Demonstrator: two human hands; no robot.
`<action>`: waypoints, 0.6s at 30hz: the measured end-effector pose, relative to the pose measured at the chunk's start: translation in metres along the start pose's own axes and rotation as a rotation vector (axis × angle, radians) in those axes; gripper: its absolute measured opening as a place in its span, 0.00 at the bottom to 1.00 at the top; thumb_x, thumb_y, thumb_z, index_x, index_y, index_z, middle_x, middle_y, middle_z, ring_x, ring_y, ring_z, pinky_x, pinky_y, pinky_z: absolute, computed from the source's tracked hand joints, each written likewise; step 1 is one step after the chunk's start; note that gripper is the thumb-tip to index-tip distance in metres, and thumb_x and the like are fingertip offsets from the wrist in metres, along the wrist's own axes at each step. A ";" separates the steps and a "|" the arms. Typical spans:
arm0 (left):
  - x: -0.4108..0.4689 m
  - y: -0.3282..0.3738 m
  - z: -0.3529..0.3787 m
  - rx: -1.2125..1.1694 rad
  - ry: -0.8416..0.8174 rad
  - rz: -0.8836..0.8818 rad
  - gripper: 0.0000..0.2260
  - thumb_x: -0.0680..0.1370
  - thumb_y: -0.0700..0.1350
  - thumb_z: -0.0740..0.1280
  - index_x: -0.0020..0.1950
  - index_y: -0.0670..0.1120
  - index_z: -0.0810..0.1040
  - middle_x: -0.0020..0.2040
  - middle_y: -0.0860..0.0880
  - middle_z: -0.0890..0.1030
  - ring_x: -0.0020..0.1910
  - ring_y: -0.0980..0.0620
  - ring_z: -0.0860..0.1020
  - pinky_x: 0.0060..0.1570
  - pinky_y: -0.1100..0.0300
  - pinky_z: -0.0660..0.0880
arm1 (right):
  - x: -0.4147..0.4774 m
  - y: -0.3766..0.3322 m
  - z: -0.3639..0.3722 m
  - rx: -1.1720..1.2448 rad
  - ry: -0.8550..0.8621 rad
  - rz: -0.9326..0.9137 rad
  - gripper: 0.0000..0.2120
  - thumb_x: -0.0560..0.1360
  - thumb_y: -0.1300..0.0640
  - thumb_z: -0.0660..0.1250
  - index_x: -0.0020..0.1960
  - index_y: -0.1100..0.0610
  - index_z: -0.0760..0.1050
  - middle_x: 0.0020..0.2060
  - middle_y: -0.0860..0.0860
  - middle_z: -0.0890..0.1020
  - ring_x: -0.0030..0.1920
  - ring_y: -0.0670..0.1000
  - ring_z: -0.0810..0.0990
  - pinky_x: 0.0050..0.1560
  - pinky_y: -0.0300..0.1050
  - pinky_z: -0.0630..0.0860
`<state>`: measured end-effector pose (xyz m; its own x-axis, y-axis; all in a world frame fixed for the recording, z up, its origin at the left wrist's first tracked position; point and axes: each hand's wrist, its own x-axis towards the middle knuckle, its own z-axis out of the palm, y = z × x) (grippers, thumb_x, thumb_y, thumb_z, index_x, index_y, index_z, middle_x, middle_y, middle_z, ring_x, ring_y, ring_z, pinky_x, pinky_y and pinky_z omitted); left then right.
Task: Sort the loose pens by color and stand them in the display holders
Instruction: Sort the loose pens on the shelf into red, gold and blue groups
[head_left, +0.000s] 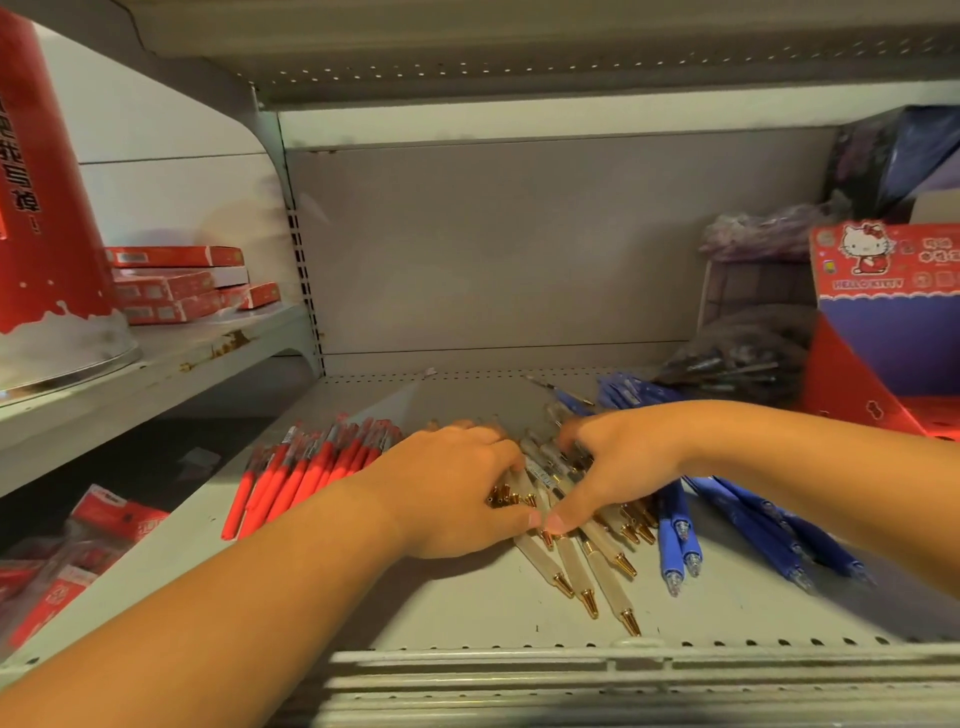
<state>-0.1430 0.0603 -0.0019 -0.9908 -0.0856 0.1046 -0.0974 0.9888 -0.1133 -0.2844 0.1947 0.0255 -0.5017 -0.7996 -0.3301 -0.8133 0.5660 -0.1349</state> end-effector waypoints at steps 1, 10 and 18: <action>0.000 -0.001 0.001 -0.003 0.009 0.006 0.27 0.77 0.70 0.56 0.68 0.55 0.69 0.62 0.54 0.74 0.61 0.52 0.71 0.60 0.53 0.71 | 0.002 0.001 0.000 0.039 0.008 0.013 0.42 0.69 0.36 0.72 0.75 0.53 0.61 0.68 0.50 0.71 0.65 0.53 0.73 0.65 0.50 0.73; -0.005 -0.005 0.005 -0.076 0.001 0.029 0.35 0.70 0.77 0.55 0.69 0.58 0.68 0.61 0.57 0.72 0.59 0.54 0.69 0.60 0.53 0.71 | 0.021 -0.003 0.013 0.138 0.212 0.045 0.25 0.73 0.45 0.69 0.66 0.51 0.69 0.55 0.51 0.78 0.52 0.50 0.77 0.49 0.44 0.76; -0.015 0.004 0.003 -0.092 -0.073 0.053 0.43 0.63 0.81 0.58 0.71 0.58 0.62 0.63 0.57 0.68 0.59 0.53 0.66 0.63 0.51 0.66 | -0.021 0.011 0.007 0.029 0.189 -0.181 0.39 0.69 0.27 0.63 0.74 0.41 0.59 0.69 0.44 0.67 0.64 0.46 0.71 0.61 0.41 0.70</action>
<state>-0.1292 0.0648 -0.0071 -0.9989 -0.0380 0.0285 -0.0388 0.9989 -0.0257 -0.2805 0.2188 0.0246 -0.3970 -0.9102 -0.1178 -0.8875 0.4135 -0.2035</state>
